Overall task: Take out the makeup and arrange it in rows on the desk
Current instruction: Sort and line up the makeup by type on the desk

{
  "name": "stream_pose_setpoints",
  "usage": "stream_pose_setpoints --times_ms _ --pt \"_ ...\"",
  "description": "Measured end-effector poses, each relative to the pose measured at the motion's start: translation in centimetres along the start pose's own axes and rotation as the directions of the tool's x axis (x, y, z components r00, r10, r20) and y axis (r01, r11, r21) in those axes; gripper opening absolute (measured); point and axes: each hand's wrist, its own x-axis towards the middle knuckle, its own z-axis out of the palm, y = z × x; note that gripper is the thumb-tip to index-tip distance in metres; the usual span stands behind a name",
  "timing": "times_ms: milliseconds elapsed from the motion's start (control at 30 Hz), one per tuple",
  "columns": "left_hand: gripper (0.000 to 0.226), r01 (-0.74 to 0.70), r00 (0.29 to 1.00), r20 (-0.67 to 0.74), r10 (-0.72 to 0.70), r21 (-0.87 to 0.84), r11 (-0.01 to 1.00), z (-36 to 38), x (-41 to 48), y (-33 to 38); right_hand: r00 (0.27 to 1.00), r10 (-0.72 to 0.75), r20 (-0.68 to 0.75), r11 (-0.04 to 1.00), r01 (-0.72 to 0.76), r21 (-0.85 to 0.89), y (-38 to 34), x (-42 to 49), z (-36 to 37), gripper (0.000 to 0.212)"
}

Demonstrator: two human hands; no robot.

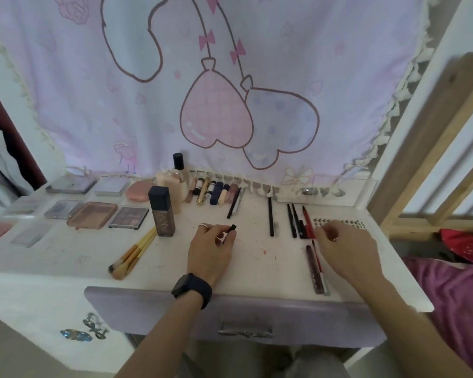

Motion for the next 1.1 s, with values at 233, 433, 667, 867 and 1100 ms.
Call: stream_pose_setpoints --times_ms 233,433,667,867,1100 --pt "0.027 0.022 0.997 0.077 -0.020 -0.034 0.999 0.9 1.1 2.8 0.987 0.033 -0.155 0.999 -0.027 0.041 7.9 -5.9 2.5 0.015" --pt "0.021 -0.086 0.943 0.331 0.012 0.208 0.974 4.4 4.2 9.6 0.930 -0.068 -0.361 0.998 0.070 -0.007 8.6 -6.6 4.4 0.026" --pt "0.027 -0.138 0.896 0.438 -0.075 0.434 0.890 8.3 7.0 11.8 0.932 -0.072 -0.355 0.997 0.081 0.011 9.4 -6.5 4.7 0.031" --pt "0.033 -0.137 0.899 0.427 -0.099 0.488 0.862 9.5 7.1 11.9 0.921 -0.075 -0.383 0.997 0.075 -0.014 9.8 -6.4 5.2 0.025" --pt "0.017 -0.152 0.897 0.433 -0.084 0.482 0.863 10.0 6.8 12.2 0.904 -0.075 -0.421 0.996 0.089 0.013 9.9 -6.4 5.9 0.025"
